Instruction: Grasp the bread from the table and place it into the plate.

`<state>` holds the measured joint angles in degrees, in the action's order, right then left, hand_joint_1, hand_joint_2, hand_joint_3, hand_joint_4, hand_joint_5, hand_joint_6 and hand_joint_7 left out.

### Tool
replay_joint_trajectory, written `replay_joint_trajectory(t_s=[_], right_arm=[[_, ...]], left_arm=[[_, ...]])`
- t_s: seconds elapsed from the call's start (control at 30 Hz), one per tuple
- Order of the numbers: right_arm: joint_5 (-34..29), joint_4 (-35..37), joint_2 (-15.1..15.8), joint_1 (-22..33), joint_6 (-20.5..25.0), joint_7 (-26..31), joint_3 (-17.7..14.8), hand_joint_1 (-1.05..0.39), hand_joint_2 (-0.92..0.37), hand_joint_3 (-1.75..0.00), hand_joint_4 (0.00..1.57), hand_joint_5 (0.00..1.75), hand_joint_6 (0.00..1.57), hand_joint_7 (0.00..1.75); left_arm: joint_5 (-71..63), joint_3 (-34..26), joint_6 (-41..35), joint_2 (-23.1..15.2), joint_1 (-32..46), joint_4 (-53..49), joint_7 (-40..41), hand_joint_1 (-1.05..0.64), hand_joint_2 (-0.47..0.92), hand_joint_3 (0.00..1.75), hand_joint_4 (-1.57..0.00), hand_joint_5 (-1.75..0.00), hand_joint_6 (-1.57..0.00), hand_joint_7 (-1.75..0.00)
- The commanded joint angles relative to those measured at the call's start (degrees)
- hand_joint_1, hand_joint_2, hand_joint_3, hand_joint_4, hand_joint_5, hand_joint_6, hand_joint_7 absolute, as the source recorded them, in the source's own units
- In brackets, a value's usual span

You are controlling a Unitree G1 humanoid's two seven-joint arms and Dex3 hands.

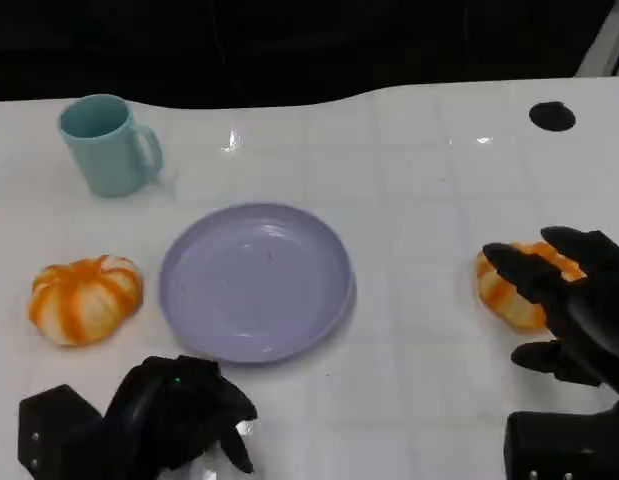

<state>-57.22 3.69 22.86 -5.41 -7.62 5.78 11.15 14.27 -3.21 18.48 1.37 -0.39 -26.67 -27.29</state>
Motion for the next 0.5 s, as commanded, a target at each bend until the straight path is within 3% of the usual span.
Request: replay_joint_trajectory(t_s=[0.03, 0.33, 0.5], right_arm=[[-0.5, 2.9, 1.1, -2.6, 2.3, 0.7, 1.8, -0.54, -0.85, 0.00, 0.00, 0.39, 0.27, 0.01], [-0.4, 13.4, 0.5, -9.3, 5.9, 1.8, 6.6, -0.50, -0.84, -0.01, 0.00, 0.35, 0.25, 0.00], [0.4, 20.3, 0.2, -13.0, 5.7, 4.6, 9.0, -0.49, -0.82, 0.00, 0.02, 0.35, 0.27, 0.01]], left_arm=[[0.2, -0.3, 0.5, -0.6, 0.5, -0.2, -0.3, -1.05, 0.78, 0.00, -1.51, -0.91, -1.57, -0.49], [-0.1, -0.1, 0.5, -0.6, 0.8, 0.2, -0.1, -1.05, 0.78, 0.00, -1.50, -0.91, -1.57, -0.49], [-0.8, 0.1, 0.6, -0.8, 1.0, 0.5, 0.3, -1.05, 0.78, 0.00, -1.50, -0.91, -1.57, -0.50]])
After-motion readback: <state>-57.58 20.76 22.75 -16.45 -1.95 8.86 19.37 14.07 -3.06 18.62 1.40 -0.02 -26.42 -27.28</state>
